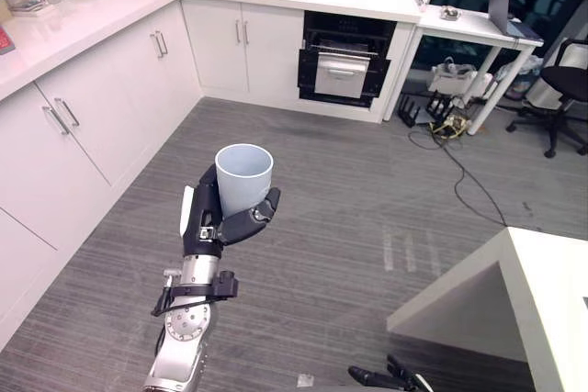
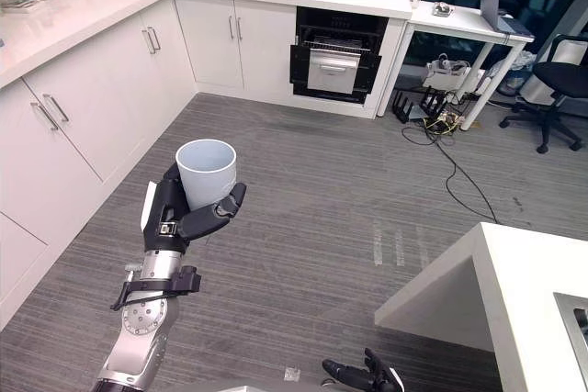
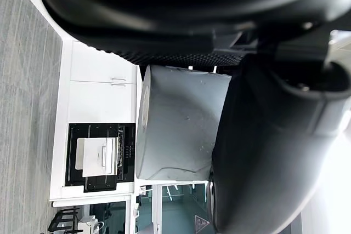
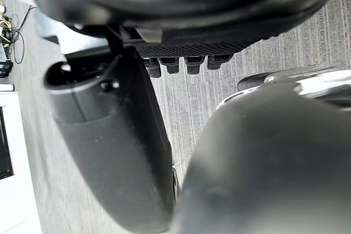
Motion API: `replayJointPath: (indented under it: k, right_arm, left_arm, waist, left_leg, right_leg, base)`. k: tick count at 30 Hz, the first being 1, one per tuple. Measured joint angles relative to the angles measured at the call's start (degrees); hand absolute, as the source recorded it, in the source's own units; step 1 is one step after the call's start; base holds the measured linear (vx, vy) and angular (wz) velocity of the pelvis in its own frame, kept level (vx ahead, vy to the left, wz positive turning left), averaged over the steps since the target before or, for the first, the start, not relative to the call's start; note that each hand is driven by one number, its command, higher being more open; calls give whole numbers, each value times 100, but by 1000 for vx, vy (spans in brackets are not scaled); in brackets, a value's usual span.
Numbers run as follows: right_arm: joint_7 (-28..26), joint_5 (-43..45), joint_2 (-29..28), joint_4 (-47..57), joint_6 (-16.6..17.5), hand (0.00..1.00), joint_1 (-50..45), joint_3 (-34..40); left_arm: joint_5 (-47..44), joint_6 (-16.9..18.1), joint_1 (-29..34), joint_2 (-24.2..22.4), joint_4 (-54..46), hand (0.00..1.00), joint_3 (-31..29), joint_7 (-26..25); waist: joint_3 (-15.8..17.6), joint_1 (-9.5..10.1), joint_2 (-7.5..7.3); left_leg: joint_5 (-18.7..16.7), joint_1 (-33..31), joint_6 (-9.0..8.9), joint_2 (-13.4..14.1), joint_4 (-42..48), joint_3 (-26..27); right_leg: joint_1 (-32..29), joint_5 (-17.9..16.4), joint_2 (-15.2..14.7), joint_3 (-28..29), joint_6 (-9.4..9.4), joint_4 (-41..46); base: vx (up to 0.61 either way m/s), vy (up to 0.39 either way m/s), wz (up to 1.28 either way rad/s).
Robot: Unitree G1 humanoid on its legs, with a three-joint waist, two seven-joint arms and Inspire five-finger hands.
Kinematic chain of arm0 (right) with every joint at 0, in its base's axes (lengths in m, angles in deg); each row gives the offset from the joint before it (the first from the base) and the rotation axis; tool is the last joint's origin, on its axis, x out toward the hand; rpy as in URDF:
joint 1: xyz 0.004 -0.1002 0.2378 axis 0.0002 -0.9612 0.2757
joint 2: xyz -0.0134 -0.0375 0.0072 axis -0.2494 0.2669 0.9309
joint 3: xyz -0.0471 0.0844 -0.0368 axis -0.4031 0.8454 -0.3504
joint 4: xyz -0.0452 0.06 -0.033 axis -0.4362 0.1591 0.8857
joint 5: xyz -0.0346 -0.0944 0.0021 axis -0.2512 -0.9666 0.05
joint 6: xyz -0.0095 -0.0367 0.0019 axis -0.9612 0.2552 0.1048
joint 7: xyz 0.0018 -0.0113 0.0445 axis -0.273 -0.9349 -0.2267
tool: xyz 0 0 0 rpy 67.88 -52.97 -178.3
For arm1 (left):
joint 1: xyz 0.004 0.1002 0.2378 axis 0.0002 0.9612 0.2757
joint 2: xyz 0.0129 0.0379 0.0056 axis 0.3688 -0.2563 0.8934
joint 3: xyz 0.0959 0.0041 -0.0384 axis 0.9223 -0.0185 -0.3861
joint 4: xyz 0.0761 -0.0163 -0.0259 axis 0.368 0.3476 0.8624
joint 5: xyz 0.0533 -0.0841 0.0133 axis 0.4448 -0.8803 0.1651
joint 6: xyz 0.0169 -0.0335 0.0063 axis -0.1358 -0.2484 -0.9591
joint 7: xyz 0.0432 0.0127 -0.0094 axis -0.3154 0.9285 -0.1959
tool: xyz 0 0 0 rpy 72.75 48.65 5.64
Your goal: Walk over to the sink, pick up the cup, carry it to the dishwasher, place the cup inside the dishwasher, then close the dishwasher door
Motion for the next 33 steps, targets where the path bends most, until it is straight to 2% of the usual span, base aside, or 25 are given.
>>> replayJointPath:
  k: [1,3,5,7,11,14,15,16,17,18,19,20,21,22,23,24,25,26,27,29,30,32,33]
  right_arm:
    - [3,0,7,-4,0,100,1,13]
    - [-5,20,19,6,-12,100,-250,36]
    - [-6,77,-1,52,-146,100,-480,43]
    - [-21,140,-6,85,-201,100,-500,40]
    - [-137,354,-17,135,-578,100,-486,37]
    - [-287,657,4,54,-1018,100,-355,39]
    - [-337,710,25,-9,-1098,100,-296,43]
    - [-455,742,91,-84,-1261,100,-141,42]
    - [-573,738,192,-96,-1347,100,-67,34]
    - [-619,733,235,-102,-1378,100,-17,25]
    - [-722,723,292,-191,-1445,100,100,-17]
    - [-755,724,319,-199,-1464,100,171,-19]
    - [-815,718,404,-207,-1498,100,254,-18]
    - [-840,705,438,-208,-1502,100,295,-19]
    - [-890,662,440,-185,-1501,100,344,-11]
    - [-933,583,439,-111,-1507,100,411,-8]
    - [-962,508,469,-67,-1518,100,421,-7]
    - [-1024,365,537,-23,-1518,100,444,-7]
    - [-1079,198,565,-18,-1517,100,450,-12]
    - [-1092,48,612,-11,-1516,100,401,-21]
    - [-1104,37,644,-19,-1513,100,354,-34]
    - [-1163,-26,621,-3,-1493,100,307,-90]
    - [-1155,-54,579,-13,-1482,100,274,-80]
  left_arm:
    - [1,-7,7,-14,1,0,1,5]
    - [-16,-6,152,-227,-15,0,-111,2]
    - [-206,-3,276,-366,-30,0,-149,7]
    - [-346,14,282,-442,-28,0,-161,3]
    - [-748,14,281,-552,16,0,-156,63]
    - [-1137,14,282,-564,93,0,-260,186]
    - [-1176,13,294,-595,91,0,-314,209]
    - [-1269,14,301,-672,35,0,-448,238]
    - [-1313,15,307,-745,-35,0,-553,239]
    - [-1330,20,322,-761,-66,0,-601,237]
    - [-1349,20,375,-753,-191,0,-771,224]
    - [-1349,20,375,-771,-236,0,-826,221]
    - [-1350,23,375,-851,-319,0,-913,216]
    - [-1350,24,374,-900,-332,0,-982,216]
    - [-1350,22,376,-954,-330,0,-1111,216]
    - [-1349,24,378,-961,-331,0,-1179,225]
    - [-1348,25,378,-959,-333,0,-1196,260]
    - [-1361,24,384,-959,-335,0,-1212,333]
    - [-1401,22,401,-964,-388,0,-1212,394]
    - [-1415,34,427,-997,-566,0,-1212,415]
    - [-1414,74,465,-1000,-609,0,-1274,413]
    - [-1413,91,527,-1032,-607,0,-1420,391]
    - [-1413,90,525,-1072,-607,0,-1478,382]
  waist:
    - [10,5,15]
    - [-172,-6,53]
    - [-425,-79,72]
    - [-438,-174,70]
    - [-483,-238,38]
    - [-448,-279,-16]
    - [-442,-261,-10]
    - [-341,-215,28]
    - [-227,-126,146]
    - [-174,-89,198]
    - [18,-3,224]
    - [119,-9,253]
    - [300,5,366]
    - [409,18,413]
    - [611,27,397]
    - [782,44,310]
    - [833,48,352]
    - [898,68,397]
    - [905,165,426]
    - [903,293,552]
    - [894,438,576]
    - [741,506,412]
    - [660,489,302]
  left_leg:
    - [5,4,-9,13,-1,-1]
    - [-96,112,-91,87,-1,160]
    - [-107,54,-90,150,-5,193]
    - [-114,60,-102,167,-3,207]
    - [-130,99,-126,190,0,218]
    - [-251,172,-215,202,182,97]
    - [-403,67,-192,234,407,51]
    - [-758,-253,-226,343,1141,5]
    - [-1132,-548,-226,510,1894,-27]
    - [-1237,-626,-220,599,2134,-49]
    - [-1255,-879,-261,777,2910,-4]
    - [-1255,-1132,-260,882,3458,66]
    - [-1211,-1557,-266,1116,4387,128]
    - [-1141,-1656,-279,1185,4678,125]
    - [-842,-1737,-332,1215,5142,129]
    - [-1185,-1853,-314,1183,5303,235]
    - [-1386,-1915,-307,1126,5155,284]
    - [-1467,-2006,-279,959,4507,438]
    - [-1250,-2007,-383,701,3369,498]
    - [-860,-1938,-425,603,2079,314]
    - [-356,-1867,-386,565,2147,229]
    - [-384,-1938,-236,344,2491,259]
    - [-491,-1989,-65,177,2702,375]
  right_leg:
    - [-10,-8,15,-6,-28,24]
    - [-13,-80,101,128,-54,2]
    - [22,-100,152,225,-28,-119]
    - [37,-99,213,226,-29,-237]
    - [178,-70,218,99,-69,-403]
    - [368,12,204,-39,-158,-332]
    - [355,-42,219,-11,-169,-252]
    - [325,-186,279,-1,-200,-68]
    - [306,-311,422,-12,-249,88]
    - [309,-376,494,-7,-277,152]
    - [340,-539,554,-51,-354,303]
    - [361,-602,609,-114,-394,395]
    - [415,-676,680,-191,-450,556]
    - [511,-765,707,-226,-483,602]
    - [740,-920,638,-316,-476,645]
    - [937,-1023,551,-379,-498,673]
    - [996,-1073,512,-418,-497,686]
    - [1093,-1159,408,-482,-457,685]
    - [1162,-1249,314,-494,-368,663]
    - [1312,-1348,394,-436,-251,553]
    - [1503,-1466,389,-259,-200,499]
    - [1532,-1683,160,-26,-136,539]
    - [1535,-1853,-48,-13,-100,655]
  base:
    - [-274,-89,-6]
    - [-212,-67,-27]
    - [-33,-18,-21]
    - [-21,-30,-9]
    - [10,-8,-1]
    - [56,-11,23]
    - [71,-25,17]
    - [69,-36,8]
    - [70,-54,2]
    - [78,-66,4]
    - [67,-57,14]
    - [64,-84,29]
    - [54,-52,30]
    - [101,-48,39]
    - [131,0,42]
    - [153,1,44]
    - [153,39,39]
    - [174,85,23]
    - [164,108,10]
    - [182,135,-23]
    - [316,223,-54]
    - [446,241,-39]
    - [524,185,4]
